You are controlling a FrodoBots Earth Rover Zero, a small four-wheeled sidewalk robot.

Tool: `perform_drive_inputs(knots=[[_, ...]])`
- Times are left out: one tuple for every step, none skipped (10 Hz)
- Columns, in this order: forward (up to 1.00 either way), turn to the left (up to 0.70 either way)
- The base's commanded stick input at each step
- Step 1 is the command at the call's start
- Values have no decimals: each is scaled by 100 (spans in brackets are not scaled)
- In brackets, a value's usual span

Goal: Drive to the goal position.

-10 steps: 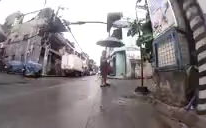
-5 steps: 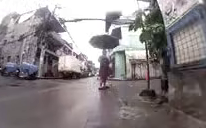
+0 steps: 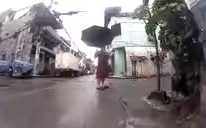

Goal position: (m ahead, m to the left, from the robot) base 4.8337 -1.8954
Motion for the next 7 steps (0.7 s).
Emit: perform_drive_inputs(knots=[[99,0],[99,0],[99,0],[99,0],[99,0],[99,0],[99,-14]])
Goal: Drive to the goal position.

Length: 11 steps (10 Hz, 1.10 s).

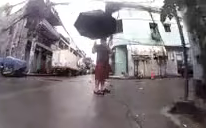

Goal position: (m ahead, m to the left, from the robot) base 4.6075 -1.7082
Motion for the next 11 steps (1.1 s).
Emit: perform_drive_inputs(knots=[[99,-39],[99,-25],[99,0],[99,0],[99,-4],[99,-39],[99,-39],[99,-39],[99,-39],[99,-39],[99,-39]])
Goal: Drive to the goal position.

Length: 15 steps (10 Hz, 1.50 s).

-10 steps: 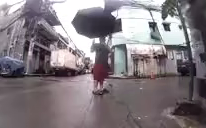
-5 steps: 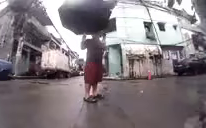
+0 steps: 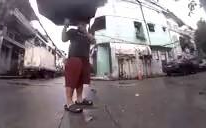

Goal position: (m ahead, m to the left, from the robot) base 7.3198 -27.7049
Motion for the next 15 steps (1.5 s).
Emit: perform_drive_inputs(knots=[[99,-39],[99,-39],[99,-39],[99,-39],[99,-39],[99,-39],[99,-39],[99,-39],[99,0],[99,0],[99,0],[99,0],[99,0],[99,0],[99,0]])
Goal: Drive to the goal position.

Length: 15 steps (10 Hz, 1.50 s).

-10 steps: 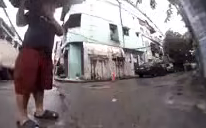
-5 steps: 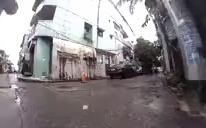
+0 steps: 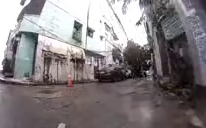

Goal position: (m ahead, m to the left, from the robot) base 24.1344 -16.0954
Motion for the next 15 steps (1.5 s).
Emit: perform_drive_inputs(knots=[[99,0],[99,0],[99,0],[99,0],[99,0],[99,0],[99,0],[99,0],[99,-12],[99,-39],[99,-17],[99,0],[99,0],[99,0],[99,-34]])
